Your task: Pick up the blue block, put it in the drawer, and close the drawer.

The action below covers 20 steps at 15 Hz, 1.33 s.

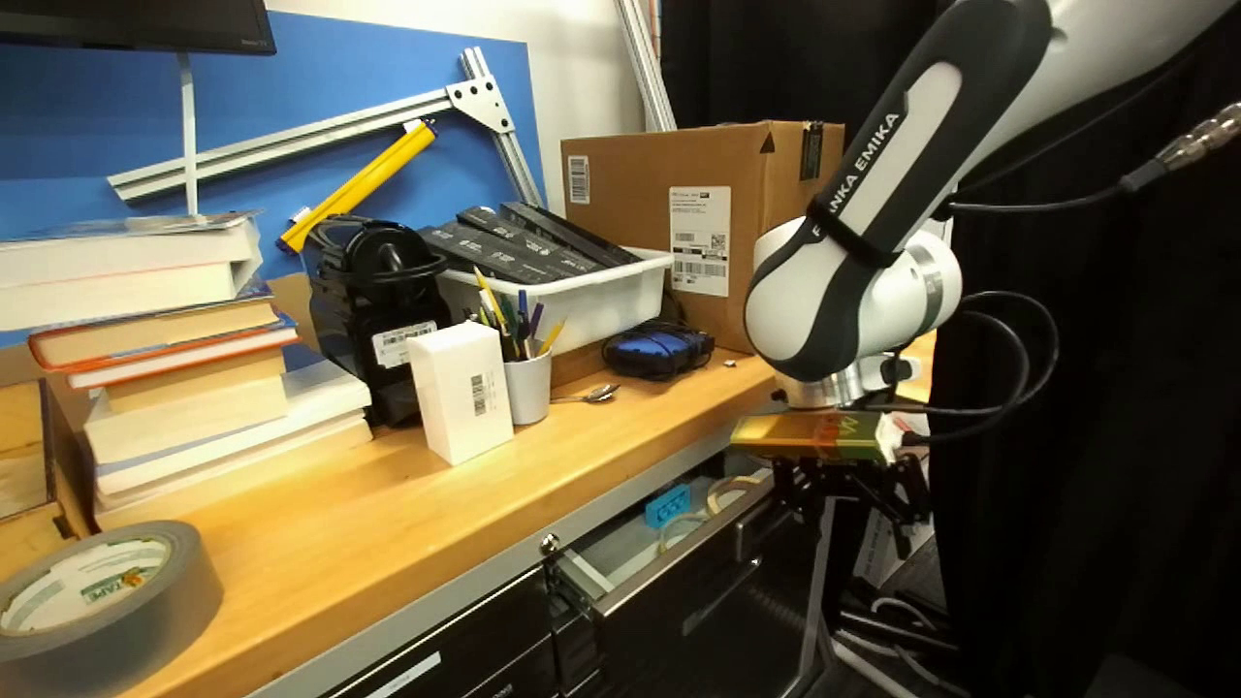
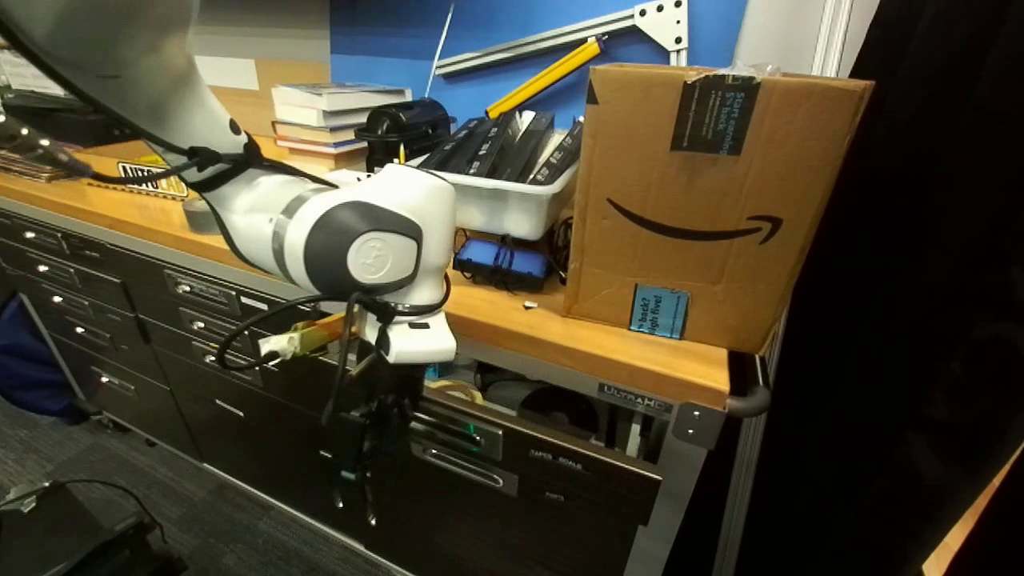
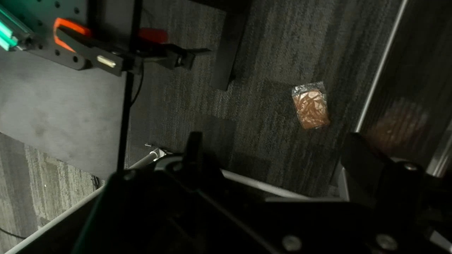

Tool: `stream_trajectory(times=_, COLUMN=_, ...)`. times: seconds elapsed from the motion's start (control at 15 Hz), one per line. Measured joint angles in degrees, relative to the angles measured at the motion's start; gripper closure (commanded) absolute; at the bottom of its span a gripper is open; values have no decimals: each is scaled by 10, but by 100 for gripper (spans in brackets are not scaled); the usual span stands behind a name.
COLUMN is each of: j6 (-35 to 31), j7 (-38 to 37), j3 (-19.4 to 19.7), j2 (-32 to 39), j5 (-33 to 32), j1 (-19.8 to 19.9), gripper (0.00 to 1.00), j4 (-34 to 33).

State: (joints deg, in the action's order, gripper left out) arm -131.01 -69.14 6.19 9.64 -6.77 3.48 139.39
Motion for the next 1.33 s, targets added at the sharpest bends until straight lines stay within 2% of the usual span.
stream_trajectory(times=0.4, j6=-10, j7=-52, j3=-1, j2=77, j5=16, j1=-25, gripper=0, j4=-102)
stream_trajectory(times=0.67, j6=-48, j7=-38, j3=-3, j2=87, j5=30, j1=-32, gripper=0, j4=-101)
stream_trajectory(times=0.8, j6=-67, j7=-9, j3=-6, j2=54, j5=31, j1=-33, gripper=0, j4=-76)
stream_trajectory(times=1.0, j6=-65, j7=58, j3=-19, j2=-38, j5=38, j1=-35, gripper=0, j4=-34)
stream_trajectory(times=1.13, j6=-37, j7=118, j3=-27, j2=-105, j5=50, j1=-35, gripper=0, j4=-15)
stream_trajectory(times=1.33, j6=44, j7=218, j3=-35, j2=-202, j5=76, j1=-35, gripper=0, j4=-12)
